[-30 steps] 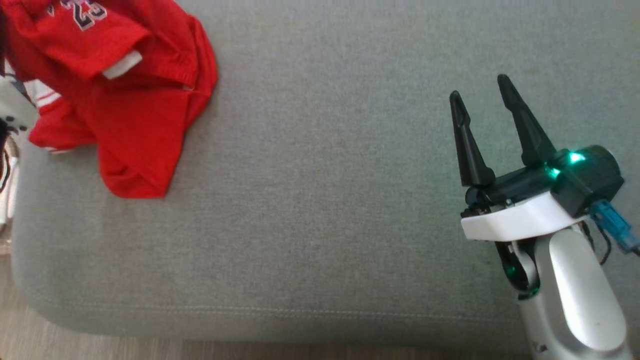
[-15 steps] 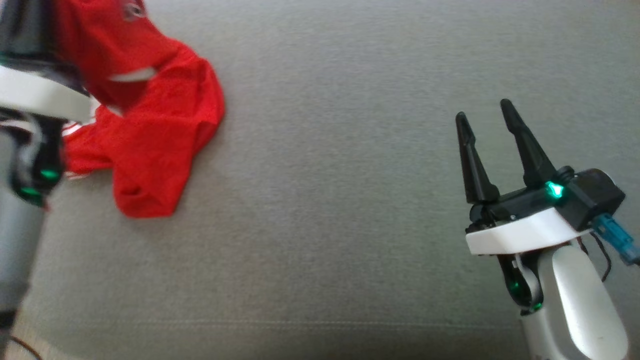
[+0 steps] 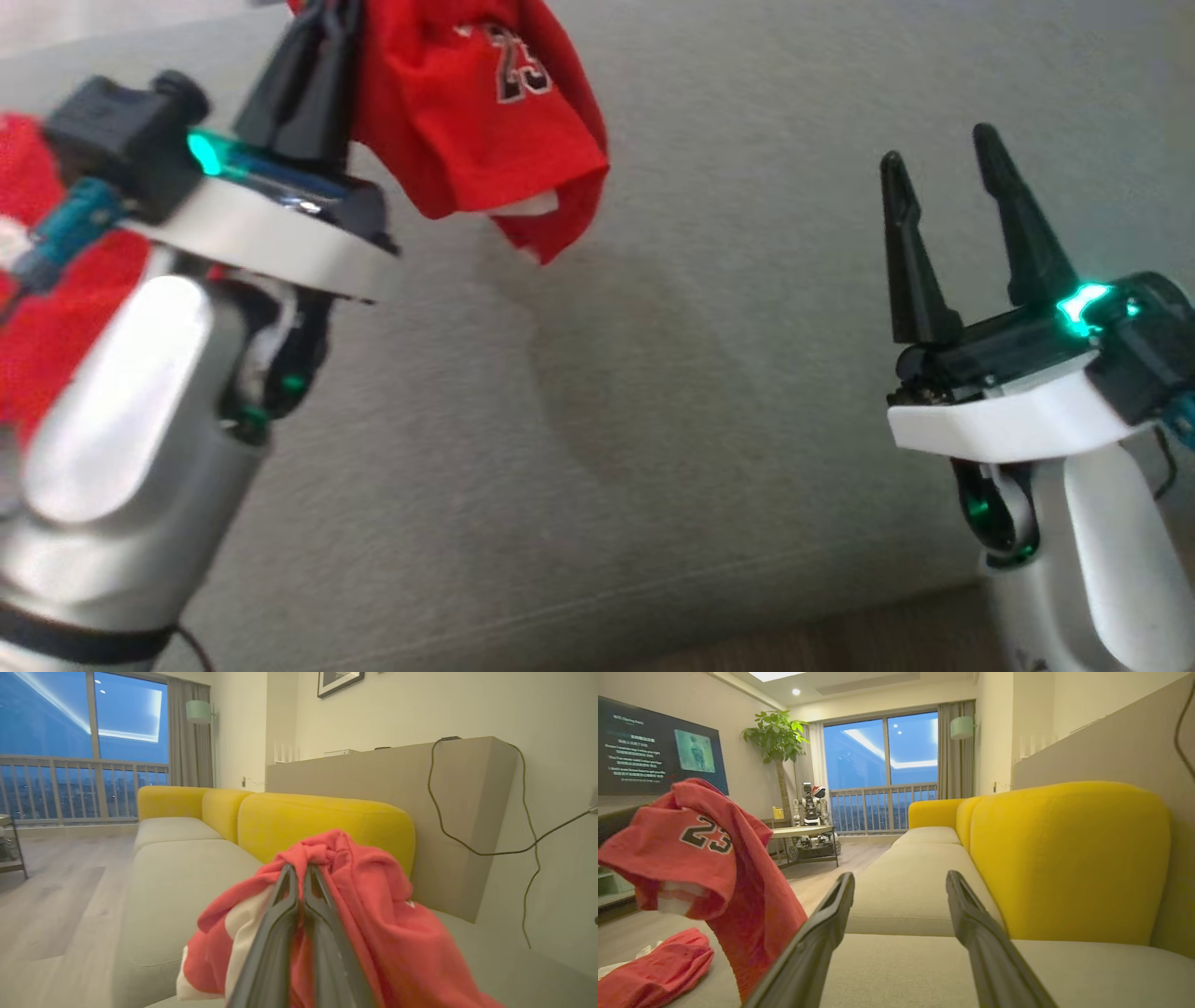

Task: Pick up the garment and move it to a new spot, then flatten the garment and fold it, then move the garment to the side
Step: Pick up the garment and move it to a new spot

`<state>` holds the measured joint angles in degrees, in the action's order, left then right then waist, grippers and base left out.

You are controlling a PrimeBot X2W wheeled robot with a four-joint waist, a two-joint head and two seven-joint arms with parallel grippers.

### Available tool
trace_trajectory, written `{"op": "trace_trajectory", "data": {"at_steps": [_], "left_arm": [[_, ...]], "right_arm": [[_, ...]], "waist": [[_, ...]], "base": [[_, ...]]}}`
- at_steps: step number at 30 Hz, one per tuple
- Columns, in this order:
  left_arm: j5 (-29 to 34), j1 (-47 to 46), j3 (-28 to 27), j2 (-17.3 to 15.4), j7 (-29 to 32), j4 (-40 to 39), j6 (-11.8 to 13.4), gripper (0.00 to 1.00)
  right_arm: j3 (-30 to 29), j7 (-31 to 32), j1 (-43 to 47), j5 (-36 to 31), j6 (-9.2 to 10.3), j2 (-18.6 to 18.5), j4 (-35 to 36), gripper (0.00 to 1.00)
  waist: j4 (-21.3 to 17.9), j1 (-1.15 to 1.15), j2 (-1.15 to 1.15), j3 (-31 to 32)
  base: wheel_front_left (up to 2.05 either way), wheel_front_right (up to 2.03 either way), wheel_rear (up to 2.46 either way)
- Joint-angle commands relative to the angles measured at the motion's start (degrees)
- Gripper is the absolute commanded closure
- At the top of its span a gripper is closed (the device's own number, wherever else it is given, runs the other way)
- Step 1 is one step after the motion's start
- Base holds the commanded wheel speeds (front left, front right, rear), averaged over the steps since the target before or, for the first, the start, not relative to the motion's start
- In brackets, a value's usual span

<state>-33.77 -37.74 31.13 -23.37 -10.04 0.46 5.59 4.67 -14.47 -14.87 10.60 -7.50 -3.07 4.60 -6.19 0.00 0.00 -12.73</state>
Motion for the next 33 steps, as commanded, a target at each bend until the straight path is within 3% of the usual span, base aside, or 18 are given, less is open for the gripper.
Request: {"op": "trace_trajectory", "data": {"at_steps": [1, 7, 11, 12, 13, 21, 27, 33], "left_arm": [[0.6, -3.3, -2.2, -1.3, -0.4, -1.4, 0.3, 1.00], [3.0, -4.9, 1.5, 5.3, -2.4, 5.5, 2.1, 1.00], [4.6, -4.3, 5.9, 7.9, -2.3, 12.9, 0.6, 1.00], [5.1, -4.2, 7.4, 8.4, -2.0, 15.0, -0.1, 0.61], [5.5, -4.2, 8.5, 8.8, -1.8, 16.9, -0.8, 0.00], [6.0, -4.7, 8.1, 10.5, -4.5, 20.6, -2.3, 0.00], [7.3, -1.8, 3.9, 7.4, -4.9, 15.2, -1.3, 0.00], [10.7, 6.6, -1.5, 2.7, -4.9, 7.3, 1.1, 0.00]], "right_arm": [[1.2, -0.5, -1.8, 0.3, 0.01, 0.2, 2.5, 0.00], [0.5, -0.5, -1.1, 0.9, 0.01, 0.2, 6.1, 0.00], [-0.2, -0.5, -0.8, 1.5, 0.01, 0.2, 6.5, 0.00], [-0.3, -0.5, -0.8, 1.5, 0.01, 0.2, 6.5, 0.00], [-0.4, -0.5, -0.8, 1.5, 0.01, 0.2, 6.4, 0.00], [-1.2, -0.5, -0.8, 1.0, 0.01, 0.2, 5.3, 0.00], [-1.3, -0.5, -0.3, -0.3, 0.01, 0.2, 3.3, 0.00], [-0.8, -0.5, 1.3, -1.9, 0.01, 0.2, 0.6, 0.00]], "waist": [[-3.9, 0.00, 0.00, -2.4], [-9.0, 0.00, 0.00, -5.2], [-9.9, 0.00, 0.00, -6.2], [-9.9, 0.00, 0.00, -6.3], [-9.9, 0.00, 0.00, -6.4], [-6.4, 0.00, 0.00, -5.0], [-1.6, 0.00, 0.00, -1.8], [3.1, 0.00, 0.00, 1.4]], "base": [[0.00, 0.00, 0.00], [0.00, 0.00, 0.00], [0.00, 0.00, 0.00], [0.00, 0.00, 0.00], [0.00, 0.00, 0.00], [0.00, 0.00, 0.00], [0.00, 0.00, 0.00], [0.00, 0.00, 0.00]]}}
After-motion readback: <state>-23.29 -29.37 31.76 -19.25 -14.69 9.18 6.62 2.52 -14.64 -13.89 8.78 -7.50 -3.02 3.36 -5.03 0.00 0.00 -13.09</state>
